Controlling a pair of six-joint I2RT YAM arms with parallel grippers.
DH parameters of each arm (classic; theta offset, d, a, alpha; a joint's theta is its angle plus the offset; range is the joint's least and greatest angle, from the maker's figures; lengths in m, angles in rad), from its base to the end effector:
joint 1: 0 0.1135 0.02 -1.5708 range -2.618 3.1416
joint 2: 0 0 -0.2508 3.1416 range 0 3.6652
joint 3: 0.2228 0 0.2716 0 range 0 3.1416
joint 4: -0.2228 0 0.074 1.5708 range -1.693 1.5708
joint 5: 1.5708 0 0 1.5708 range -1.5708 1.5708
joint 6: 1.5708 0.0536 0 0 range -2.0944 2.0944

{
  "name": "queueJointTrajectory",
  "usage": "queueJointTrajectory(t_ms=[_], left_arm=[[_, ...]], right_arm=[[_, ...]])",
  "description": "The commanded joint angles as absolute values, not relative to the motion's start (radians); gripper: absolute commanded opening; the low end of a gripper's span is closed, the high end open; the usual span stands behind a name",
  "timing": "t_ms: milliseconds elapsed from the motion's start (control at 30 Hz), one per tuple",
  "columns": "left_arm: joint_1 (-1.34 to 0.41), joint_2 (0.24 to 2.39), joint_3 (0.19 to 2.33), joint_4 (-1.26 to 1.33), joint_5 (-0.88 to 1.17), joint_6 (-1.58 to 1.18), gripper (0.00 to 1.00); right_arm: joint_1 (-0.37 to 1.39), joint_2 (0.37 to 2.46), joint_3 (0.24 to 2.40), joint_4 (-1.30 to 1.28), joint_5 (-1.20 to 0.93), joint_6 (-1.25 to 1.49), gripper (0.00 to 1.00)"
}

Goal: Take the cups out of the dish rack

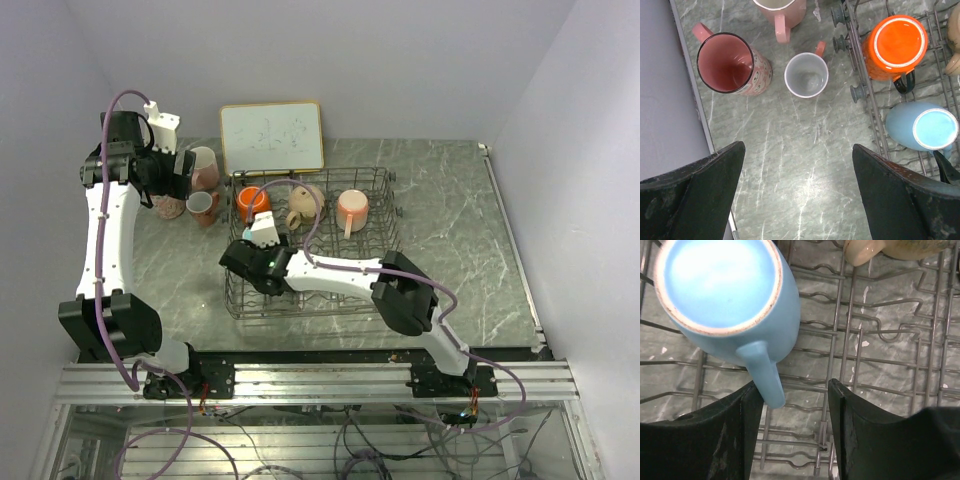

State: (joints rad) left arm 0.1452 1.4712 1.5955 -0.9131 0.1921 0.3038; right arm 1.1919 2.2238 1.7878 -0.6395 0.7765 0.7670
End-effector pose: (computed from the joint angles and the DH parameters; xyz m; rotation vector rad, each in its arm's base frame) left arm 0.3376 0.0390 0.3656 0.2780 2.3247 -0.0051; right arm 0.2166 0.4424 0.1565 -0.2456 2.2362 -0.0405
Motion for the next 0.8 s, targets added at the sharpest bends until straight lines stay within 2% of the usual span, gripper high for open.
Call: queueJointTrajectory(t_ms=[0,167,367,600,767], left_arm=[[0.152,1.439,1.592,-0.906,0.232,0.288,1.00],[0.152,1.439,1.600,-0.916,0.235,0.290,1.00],[0.152,1.437,1.609,-0.922,0.243,0.290,1.00],[0.152,1.426,1.591,-0.922,0.270,0.300,1.00],[0.152,1.406,1.565,-0.953,0.342,0.351,1.00]], right_arm=[[1.180,2.173,1.755,-0.555,0.751,0.745,0.53],[1.147,2.196,1.736,-0.447,0.562,0.625,0.53],[1.110,2.204,1.736,-0.452,0.496,0.613,0.51],[1.109,2.210,1.746,-0.457,0.487,0.599,0.36],[1.110,2.197,1.738,-0.459,0.491,0.603,0.17]])
